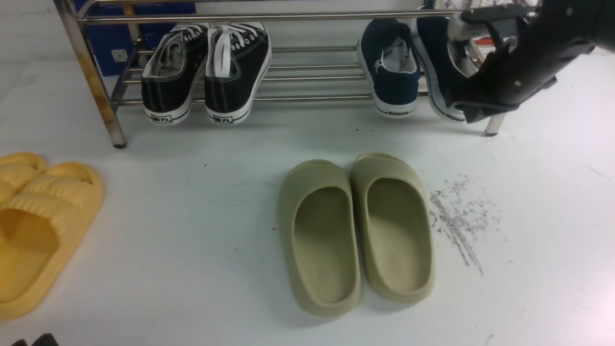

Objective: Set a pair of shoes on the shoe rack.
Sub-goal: Use the right arm to put a shoe into the shoe rack

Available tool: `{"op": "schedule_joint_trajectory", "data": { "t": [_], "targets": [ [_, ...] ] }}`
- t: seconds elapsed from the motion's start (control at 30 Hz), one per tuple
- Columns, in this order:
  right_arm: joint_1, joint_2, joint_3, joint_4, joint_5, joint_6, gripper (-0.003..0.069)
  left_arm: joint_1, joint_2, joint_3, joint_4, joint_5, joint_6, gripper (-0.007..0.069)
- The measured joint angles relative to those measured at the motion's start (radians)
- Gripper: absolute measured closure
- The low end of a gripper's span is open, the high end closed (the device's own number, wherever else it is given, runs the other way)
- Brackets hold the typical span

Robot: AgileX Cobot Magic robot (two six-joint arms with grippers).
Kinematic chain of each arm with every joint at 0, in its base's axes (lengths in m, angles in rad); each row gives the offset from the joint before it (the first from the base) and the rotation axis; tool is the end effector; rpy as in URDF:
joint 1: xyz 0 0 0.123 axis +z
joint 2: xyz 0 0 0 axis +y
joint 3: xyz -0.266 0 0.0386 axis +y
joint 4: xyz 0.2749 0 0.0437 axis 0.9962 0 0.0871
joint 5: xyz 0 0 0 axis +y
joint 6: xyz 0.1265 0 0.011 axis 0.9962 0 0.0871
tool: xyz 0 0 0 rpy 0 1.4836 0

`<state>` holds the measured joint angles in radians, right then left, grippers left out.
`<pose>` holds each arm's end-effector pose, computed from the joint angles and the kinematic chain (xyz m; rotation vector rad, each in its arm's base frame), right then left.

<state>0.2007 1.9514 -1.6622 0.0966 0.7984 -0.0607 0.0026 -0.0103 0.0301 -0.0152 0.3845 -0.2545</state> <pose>0.4678 0.1041 0.2126 -0.2752 2.5594 0.1670 0.1300 -0.0004 0.1575 -0.2519 1.8753 -0.1871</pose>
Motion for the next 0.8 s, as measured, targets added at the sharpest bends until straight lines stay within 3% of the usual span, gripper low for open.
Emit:
{"op": "schedule_joint_trajectory", "data": {
  "t": [0.2, 0.8],
  "targets": [
    [0.0, 0.045, 0.03, -0.041, -0.168, 0.017, 0.0654, 0.0, 0.0, 0.0, 0.0, 0.0, 0.0, 0.0386],
    [0.03, 0.1, -0.071, -0.032, -0.185, 0.033, 0.0651, 0.0, 0.0, 0.0, 0.0, 0.0, 0.0, 0.0386]
  ]
}}
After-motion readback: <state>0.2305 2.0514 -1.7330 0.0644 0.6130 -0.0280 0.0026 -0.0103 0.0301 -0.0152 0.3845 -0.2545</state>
